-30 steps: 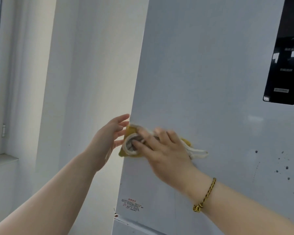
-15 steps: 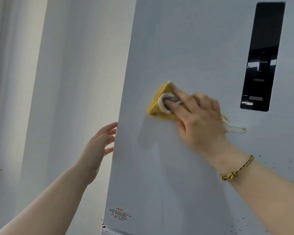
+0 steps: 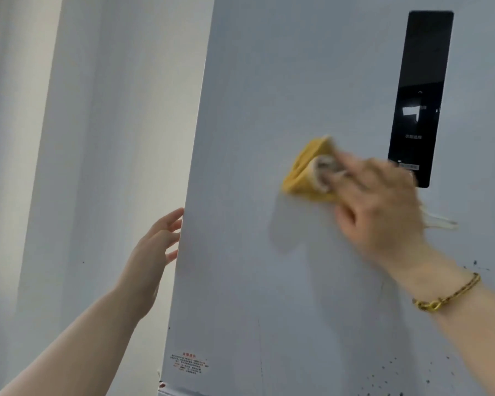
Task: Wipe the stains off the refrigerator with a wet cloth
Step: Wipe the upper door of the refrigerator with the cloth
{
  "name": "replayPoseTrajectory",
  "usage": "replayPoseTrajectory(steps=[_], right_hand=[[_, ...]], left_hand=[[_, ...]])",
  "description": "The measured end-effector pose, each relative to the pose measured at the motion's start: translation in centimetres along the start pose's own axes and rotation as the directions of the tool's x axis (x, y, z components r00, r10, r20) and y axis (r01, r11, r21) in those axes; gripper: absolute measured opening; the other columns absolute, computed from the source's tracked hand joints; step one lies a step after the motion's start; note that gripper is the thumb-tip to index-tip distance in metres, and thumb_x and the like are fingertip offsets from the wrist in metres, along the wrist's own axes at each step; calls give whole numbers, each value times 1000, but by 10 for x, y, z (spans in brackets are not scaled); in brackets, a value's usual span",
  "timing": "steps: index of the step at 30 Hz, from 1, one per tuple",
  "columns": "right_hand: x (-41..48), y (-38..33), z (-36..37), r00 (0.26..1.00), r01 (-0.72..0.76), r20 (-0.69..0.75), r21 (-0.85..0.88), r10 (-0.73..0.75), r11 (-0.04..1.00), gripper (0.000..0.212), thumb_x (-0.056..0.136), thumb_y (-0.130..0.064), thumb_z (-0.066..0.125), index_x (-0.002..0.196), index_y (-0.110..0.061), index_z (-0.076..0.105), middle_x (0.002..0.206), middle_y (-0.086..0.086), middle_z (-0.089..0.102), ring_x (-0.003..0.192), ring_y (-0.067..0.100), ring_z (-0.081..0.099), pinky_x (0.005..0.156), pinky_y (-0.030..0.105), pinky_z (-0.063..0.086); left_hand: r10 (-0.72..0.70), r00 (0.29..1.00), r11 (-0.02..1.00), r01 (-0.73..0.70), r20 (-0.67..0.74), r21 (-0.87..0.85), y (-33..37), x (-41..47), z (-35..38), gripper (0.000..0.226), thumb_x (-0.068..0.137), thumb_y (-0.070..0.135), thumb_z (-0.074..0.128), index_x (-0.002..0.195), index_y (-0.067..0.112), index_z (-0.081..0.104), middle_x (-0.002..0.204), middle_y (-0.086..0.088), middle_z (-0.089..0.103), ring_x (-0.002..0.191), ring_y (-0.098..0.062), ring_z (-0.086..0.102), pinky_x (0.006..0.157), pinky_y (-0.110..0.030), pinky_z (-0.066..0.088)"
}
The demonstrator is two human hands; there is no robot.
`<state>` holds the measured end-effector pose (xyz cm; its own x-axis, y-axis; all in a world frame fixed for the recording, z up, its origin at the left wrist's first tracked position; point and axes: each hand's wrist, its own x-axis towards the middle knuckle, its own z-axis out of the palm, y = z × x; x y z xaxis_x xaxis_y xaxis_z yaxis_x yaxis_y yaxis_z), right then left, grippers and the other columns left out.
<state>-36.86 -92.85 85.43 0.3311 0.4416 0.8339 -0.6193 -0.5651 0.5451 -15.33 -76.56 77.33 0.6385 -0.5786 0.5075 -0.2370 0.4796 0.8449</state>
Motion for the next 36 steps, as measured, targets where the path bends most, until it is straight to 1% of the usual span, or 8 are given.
replayPoseTrajectory(steps=[3,6,12,18,25,29,32,36], right_hand=[[-3,-6,2,967,-248,-61,-43,246,968,41,74,-16,47,115,-20,52,123,11,60,96,28,39,73,38,26],[-27,-41,5,998,-66,-17,-4,66,998,40,74,-19,46,114,-23,51,122,8,61,95,28,42,73,37,29],[-45,-36,-4,941,325,70,72,-330,943,32,82,-16,48,113,-25,52,121,0,63,95,25,46,77,35,33],[-21,-22,-3,979,-201,-29,-16,201,979,40,74,-15,46,110,-21,63,121,6,62,97,26,43,77,37,30],[-73,-42,-6,935,330,87,139,-343,934,29,91,-15,39,111,-26,56,122,-2,63,99,23,47,80,34,34],[-53,17,-21,988,130,73,46,-133,990,35,81,-16,46,108,-24,66,123,3,62,96,26,45,77,36,32],[-62,28,-31,991,-135,20,15,134,991,39,78,-18,46,115,-24,55,129,2,55,98,25,44,78,36,31],[-114,14,-39,980,180,76,76,-186,981,34,85,-16,42,117,-24,51,131,1,43,98,25,45,76,36,32]], left_hand=[[-15,1000,1000,15,-14,1,0,0,1,58,60,23,42,116,33,52,122,6,57,113,-16,52,95,-34,39],[-2,999,1000,3,-40,27,2,1,5,59,60,22,41,116,36,49,127,9,53,117,-15,49,102,-38,36],[9,996,1000,-7,-91,24,1,-5,17,51,88,2,35,130,30,43,127,8,49,99,-5,51,70,-18,37],[178,946,928,-70,-271,365,3,-22,33,58,88,5,45,138,33,34,150,15,19,138,-7,17,113,-35,18],[495,869,690,-397,6,605,-12,-51,76,60,66,45,36,126,42,28,136,20,19,133,-7,13,105,-26,11],[578,810,548,-478,102,686,-34,-65,97,61,72,37,33,133,36,34,142,9,29,130,-12,17,100,-38,22],[569,804,465,-490,175,737,-51,-72,110,60,74,32,36,133,30,31,141,2,28,132,-11,11,109,-24,18],[538,818,414,-468,205,781,-67,-77,124,72,73,33,37,141,37,14,140,-4,27,132,-13,8,105,-19,7]])
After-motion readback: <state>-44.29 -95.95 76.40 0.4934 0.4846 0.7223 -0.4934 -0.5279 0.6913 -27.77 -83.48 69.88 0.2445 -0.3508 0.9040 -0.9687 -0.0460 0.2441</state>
